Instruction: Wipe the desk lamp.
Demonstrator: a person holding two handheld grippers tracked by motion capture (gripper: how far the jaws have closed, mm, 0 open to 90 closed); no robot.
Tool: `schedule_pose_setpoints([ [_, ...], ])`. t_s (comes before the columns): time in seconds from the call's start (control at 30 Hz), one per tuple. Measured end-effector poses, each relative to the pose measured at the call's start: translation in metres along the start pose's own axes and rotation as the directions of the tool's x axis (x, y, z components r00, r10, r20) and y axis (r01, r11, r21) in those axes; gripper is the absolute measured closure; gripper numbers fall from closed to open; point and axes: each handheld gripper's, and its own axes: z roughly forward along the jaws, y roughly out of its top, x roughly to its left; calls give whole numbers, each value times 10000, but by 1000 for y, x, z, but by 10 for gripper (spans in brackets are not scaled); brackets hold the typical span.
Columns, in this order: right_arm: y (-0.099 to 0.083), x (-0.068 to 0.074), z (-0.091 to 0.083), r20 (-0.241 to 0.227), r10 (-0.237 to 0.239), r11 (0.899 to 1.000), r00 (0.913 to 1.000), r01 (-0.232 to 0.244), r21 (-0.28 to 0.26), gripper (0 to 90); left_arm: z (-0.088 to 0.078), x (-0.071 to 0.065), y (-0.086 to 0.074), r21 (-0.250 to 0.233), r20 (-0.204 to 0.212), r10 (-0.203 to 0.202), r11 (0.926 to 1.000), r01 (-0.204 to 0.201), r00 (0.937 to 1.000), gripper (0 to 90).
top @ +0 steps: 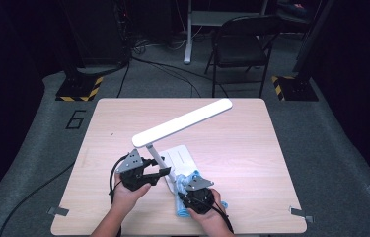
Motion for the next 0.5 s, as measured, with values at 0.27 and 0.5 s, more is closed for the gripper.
schedule_pose_setpoints([
  [0.27,-2,-8,0,671,-618,9981,9958,615,59,715,-1,0,1,59,-23,50,10000,-50,10000,515],
  [0.5,-5,-34,-6,1302,-44,10000,9915,37,54,715,-1,0,1,75,-34,30,10000,-30,10000,513],
])
